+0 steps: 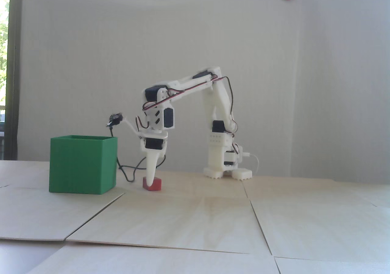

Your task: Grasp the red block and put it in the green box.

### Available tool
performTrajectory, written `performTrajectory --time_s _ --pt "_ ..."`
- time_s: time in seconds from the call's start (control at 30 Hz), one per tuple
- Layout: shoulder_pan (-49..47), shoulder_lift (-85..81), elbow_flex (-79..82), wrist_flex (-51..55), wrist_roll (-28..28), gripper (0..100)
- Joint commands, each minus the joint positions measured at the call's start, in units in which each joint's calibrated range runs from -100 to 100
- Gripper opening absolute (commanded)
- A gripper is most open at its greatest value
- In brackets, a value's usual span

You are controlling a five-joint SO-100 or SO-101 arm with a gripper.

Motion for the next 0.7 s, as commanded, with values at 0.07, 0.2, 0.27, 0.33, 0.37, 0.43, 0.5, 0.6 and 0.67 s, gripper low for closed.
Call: performTrajectory --time_s 0.07,0.2,0.27,0.33,0.37,0.43,0.5,0.6,0.67 --pt "-1.85 -1.51 -2.74 -1.01 3.7 45" --pt "-2.01 -1.51 -2.74 -1.86 3.96 45" --pt "-2.41 -1.51 -2.74 -3.63 3.96 45" --pt "-2.82 -1.51 -2.74 -6.32 3.96 45" --pt "-2.82 -1.51 -2.74 -6.83 3.96 45" --pt "-2.82 -1.51 -2.74 -8.18 3.96 45" --pt "-2.82 -1.51 -2.74 -8.52 4.64 45" --pt "-2.9 -1.51 -2.65 -8.43 5.63 45" --pt "-3.06 -1.51 -2.65 -8.52 5.63 45"
